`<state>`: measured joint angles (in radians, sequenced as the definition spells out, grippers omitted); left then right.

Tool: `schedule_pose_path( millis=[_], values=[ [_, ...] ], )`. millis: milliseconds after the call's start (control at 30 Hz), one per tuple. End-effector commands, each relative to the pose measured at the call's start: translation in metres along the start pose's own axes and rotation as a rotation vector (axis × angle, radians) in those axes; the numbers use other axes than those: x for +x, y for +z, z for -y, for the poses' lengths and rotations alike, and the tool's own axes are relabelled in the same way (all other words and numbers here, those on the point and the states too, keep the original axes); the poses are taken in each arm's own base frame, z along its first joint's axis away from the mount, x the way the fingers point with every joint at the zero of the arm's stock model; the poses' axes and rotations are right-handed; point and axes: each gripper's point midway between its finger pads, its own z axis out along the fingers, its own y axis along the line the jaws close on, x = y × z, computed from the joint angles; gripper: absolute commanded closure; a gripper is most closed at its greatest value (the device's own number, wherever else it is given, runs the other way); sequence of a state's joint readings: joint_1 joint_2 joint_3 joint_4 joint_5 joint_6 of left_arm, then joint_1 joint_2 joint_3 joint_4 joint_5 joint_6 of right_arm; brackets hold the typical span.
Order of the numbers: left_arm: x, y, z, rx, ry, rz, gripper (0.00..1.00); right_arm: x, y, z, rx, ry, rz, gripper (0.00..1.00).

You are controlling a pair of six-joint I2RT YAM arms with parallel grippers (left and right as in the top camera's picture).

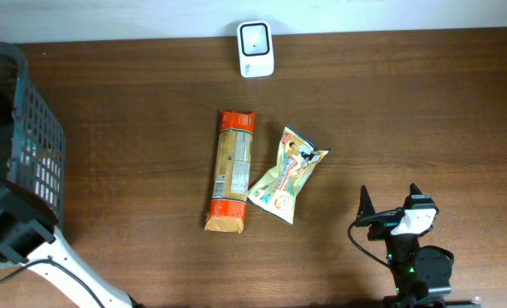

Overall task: Scan the item barcode
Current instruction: 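Grasp the small green box from the basket and set it by the spaghetti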

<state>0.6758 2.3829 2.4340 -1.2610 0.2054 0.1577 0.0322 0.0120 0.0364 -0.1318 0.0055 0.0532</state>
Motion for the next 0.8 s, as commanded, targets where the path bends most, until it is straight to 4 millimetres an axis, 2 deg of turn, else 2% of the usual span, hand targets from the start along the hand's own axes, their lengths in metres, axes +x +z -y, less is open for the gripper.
schedule_pose_path(
  millis=[0,33,67,133,200,333,400,467,533,600,633,667,700,733,767],
  values=[
    [-0.036,-0.105,0.010,-0.065,0.037,0.226,0.00,0.002,-0.001,0.003,0.016,0.007,-0.011,0.01],
    [-0.036,-0.119,0.001,-0.135,0.032,0.240,0.01,0.002,-0.001,0.003,0.016,0.007,-0.011,0.01],
    [-0.034,-0.117,0.000,-0.135,0.030,0.232,0.00,0.002,-0.001,0.003,0.016,0.007,-0.011,0.01],
    [-0.028,-0.086,-0.005,-0.132,0.038,0.194,0.12,0.002,-0.001,0.003,0.016,0.007,-0.011,0.01],
    [-0.016,-0.037,-0.013,-0.130,0.061,0.149,0.14,0.002,-0.001,0.003,0.016,0.007,-0.011,0.01],
    [0.016,0.024,-0.022,-0.130,0.084,0.084,0.14,0.002,-0.001,0.003,0.016,0.007,-0.011,0.02],
    [0.020,0.042,-0.015,-0.074,0.089,0.107,0.13,0.002,-0.001,0.003,0.016,0.007,-0.011,0.01],
    [0.027,0.057,-0.017,-0.075,0.088,0.108,0.11,0.002,-0.001,0.003,0.016,0.007,-0.011,0.01],
    [0.045,0.076,-0.022,-0.076,0.075,0.090,0.11,0.002,-0.001,0.003,0.016,0.007,-0.011,0.01],
    [0.057,0.085,-0.031,-0.081,0.049,0.078,0.11,0.002,-0.001,0.003,0.016,0.007,-0.011,0.01],
    [0.058,0.085,-0.032,-0.081,0.046,0.075,0.15,0.002,-0.001,0.003,0.016,0.007,-0.011,0.01],
    [0.059,0.085,-0.032,-0.080,0.045,0.072,0.25,0.002,-0.001,0.003,0.016,0.007,-0.011,0.01],
    [0.060,0.085,-0.032,-0.079,0.044,0.067,0.57,0.002,-0.001,0.003,0.016,0.007,-0.011,0.01],
    [0.060,0.085,-0.032,-0.079,0.044,0.067,0.81,0.002,-0.001,0.003,0.016,0.007,-0.011,0.01],
    [0.061,0.085,-0.031,-0.078,0.043,0.064,0.99,0.002,-0.001,0.003,0.016,0.007,-0.011,0.01]
  ],
)
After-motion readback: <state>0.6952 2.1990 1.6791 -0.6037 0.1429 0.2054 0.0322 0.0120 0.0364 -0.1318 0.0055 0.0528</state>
